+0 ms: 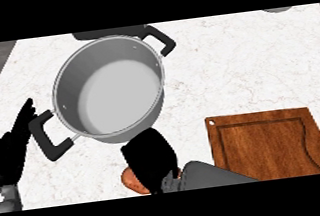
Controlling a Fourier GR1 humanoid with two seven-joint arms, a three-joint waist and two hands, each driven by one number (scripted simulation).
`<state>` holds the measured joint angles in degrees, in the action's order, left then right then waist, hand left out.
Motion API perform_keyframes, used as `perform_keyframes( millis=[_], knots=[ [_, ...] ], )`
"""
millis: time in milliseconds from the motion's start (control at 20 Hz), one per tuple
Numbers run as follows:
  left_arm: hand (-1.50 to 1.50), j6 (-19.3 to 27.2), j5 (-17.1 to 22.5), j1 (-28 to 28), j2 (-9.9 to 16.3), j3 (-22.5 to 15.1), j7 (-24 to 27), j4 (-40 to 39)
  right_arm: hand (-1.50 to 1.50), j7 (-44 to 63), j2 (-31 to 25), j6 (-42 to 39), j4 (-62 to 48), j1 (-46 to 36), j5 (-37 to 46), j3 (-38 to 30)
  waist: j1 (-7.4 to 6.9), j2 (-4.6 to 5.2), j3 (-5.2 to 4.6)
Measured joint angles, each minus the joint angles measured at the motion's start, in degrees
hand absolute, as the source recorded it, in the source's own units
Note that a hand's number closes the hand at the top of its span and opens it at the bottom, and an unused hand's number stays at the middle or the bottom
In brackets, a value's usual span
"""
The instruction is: Pick the sweet potato from the cutting board and place it in the pot
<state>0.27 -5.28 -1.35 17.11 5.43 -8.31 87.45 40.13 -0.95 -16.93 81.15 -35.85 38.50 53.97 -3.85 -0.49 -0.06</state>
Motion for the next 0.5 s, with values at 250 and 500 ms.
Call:
perform_keyframes(
  millis=[250, 500],
  knots=[
    [0.0, 0.5, -0.1, 0.1, 0.2, 0.8, -0.2, -0.1, 1.5, 11.7, 0.7, 7.4, 7.8, -6.7, 5.2, 5.8, 1.1, -0.19, 0.03],
    [0.0, 1.2, -0.8, 0.6, -0.2, 0.9, 0.4, -0.7, 1.5, 19.8, 0.6, 11.8, 14.3, -14.1, 10.7, 7.3, 1.86, -0.24, 0.05]
  ],
)
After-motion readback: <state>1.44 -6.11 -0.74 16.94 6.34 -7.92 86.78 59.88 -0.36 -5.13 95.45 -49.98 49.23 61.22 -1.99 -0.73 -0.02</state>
